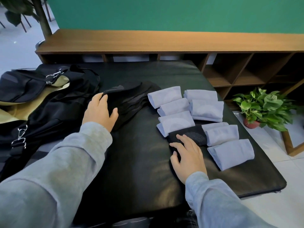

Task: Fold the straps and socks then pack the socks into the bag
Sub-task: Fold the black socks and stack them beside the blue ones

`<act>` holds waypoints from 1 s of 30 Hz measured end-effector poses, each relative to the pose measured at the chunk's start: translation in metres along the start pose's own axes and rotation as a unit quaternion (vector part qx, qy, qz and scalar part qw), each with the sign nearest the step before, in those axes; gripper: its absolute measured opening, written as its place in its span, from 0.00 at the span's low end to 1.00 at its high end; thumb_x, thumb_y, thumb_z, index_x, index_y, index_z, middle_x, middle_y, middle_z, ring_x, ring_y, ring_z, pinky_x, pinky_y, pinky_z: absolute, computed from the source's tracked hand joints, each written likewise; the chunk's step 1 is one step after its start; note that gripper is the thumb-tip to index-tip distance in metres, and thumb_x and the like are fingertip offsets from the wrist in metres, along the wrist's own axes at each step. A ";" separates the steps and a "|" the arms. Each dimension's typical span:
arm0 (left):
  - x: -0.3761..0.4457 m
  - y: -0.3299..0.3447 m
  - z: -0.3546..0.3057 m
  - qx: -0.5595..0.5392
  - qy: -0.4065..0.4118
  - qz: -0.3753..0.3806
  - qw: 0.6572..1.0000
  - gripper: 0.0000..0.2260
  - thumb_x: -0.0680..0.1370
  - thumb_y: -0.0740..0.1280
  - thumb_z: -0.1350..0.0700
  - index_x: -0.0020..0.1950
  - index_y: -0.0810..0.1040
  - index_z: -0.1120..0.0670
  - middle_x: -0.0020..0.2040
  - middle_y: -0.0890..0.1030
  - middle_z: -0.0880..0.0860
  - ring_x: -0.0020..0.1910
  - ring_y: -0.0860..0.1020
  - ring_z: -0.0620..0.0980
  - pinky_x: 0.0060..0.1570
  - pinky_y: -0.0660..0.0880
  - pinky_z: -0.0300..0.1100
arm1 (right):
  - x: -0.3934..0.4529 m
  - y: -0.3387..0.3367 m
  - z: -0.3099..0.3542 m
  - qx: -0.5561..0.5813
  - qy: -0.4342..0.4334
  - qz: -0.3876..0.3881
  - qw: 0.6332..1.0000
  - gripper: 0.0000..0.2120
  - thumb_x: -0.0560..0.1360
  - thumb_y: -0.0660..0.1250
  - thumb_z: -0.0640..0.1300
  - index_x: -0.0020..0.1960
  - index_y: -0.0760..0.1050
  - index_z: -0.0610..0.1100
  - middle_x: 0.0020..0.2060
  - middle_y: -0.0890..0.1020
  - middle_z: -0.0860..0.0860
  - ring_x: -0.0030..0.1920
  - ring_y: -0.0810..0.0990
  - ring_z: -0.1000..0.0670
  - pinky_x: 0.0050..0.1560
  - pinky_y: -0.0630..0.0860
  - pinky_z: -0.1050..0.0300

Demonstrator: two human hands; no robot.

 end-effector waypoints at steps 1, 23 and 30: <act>-0.005 -0.008 -0.003 0.006 0.015 -0.016 1.000 0.23 0.77 0.64 0.52 0.70 0.66 0.58 0.70 0.66 0.54 0.66 0.65 0.56 0.63 0.67 0.49 | 0.000 0.000 0.000 -0.001 0.001 0.006 1.000 0.15 0.70 0.59 0.44 0.53 0.79 0.49 0.65 0.74 0.52 0.68 0.61 0.54 0.67 0.57 0.56; -0.171 -0.025 -0.007 -0.091 0.129 0.136 0.978 0.22 0.79 0.60 0.56 0.73 0.62 0.49 0.70 0.61 0.44 0.66 0.66 0.42 0.62 0.65 0.33 | -0.068 0.004 0.089 0.163 -0.006 0.136 0.977 0.20 0.77 0.62 0.41 0.69 0.67 0.47 0.64 0.70 0.56 0.66 0.66 0.56 0.63 0.56 0.72; -0.205 0.000 -0.009 -0.051 0.196 0.214 0.956 0.20 0.80 0.57 0.57 0.73 0.64 0.48 0.71 0.63 0.44 0.68 0.64 0.44 0.67 0.60 0.35 | -0.069 0.005 0.118 0.119 -0.055 0.179 0.975 0.28 0.78 0.59 0.39 0.75 0.57 0.53 0.73 0.58 0.57 0.73 0.55 0.57 0.69 0.53 0.68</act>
Point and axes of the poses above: each hand's wrist, its own x-axis towards the middle knuckle, its own y-axis out of the palm, z = x × y, the point moved 7 cm from there along x, towards the middle knuckle
